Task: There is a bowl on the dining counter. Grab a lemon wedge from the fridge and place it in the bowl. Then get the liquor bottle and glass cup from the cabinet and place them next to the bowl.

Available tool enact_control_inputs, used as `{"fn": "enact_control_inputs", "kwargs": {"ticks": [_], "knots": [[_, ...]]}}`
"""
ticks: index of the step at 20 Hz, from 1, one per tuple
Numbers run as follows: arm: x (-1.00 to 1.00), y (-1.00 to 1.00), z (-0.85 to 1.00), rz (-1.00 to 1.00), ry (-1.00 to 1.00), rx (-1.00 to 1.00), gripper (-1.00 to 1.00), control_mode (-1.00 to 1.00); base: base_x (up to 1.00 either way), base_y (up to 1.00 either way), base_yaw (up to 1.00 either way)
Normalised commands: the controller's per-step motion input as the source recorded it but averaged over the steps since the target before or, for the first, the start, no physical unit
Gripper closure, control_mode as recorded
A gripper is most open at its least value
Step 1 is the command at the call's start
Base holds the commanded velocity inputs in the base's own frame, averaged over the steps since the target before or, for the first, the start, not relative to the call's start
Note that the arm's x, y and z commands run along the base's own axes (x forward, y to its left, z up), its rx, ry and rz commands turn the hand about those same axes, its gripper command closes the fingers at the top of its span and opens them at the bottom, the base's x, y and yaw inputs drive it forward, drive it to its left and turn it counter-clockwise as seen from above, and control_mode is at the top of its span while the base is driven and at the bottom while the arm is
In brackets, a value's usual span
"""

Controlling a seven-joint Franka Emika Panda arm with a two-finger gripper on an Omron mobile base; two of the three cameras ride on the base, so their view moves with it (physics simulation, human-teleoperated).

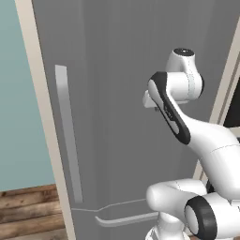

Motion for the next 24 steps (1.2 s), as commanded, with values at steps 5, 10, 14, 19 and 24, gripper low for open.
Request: {"fn": "enact_control_inputs", "kwargs": {"ticks": [5, 10, 14, 19, 24], "knots": [[-0.02, 0.00, 0.00, 0.00, 0.00, 0.00, -1.00, 1.00, -0.13, 0.05, 0.00], [0.00, 0.00, 0.00, 0.00, 0.00, 0.00, -1.00, 1.00, -0.27, 0.41, 0.00], [0.00, 0.00, 0.00, 0.00, 0.00, 0.00, -1.00, 1.00, -0.06, 0.54, -0.01], [0.00, 0.00, 0.00, 0.00, 0.00, 0.00, -1.00, 1.00, -0.07, 0.49, -0.14], [0.00, 0.00, 0.00, 0.00, 0.00, 0.00, -1.00, 1.00, -0.13, 0.53, -0.27]]}}
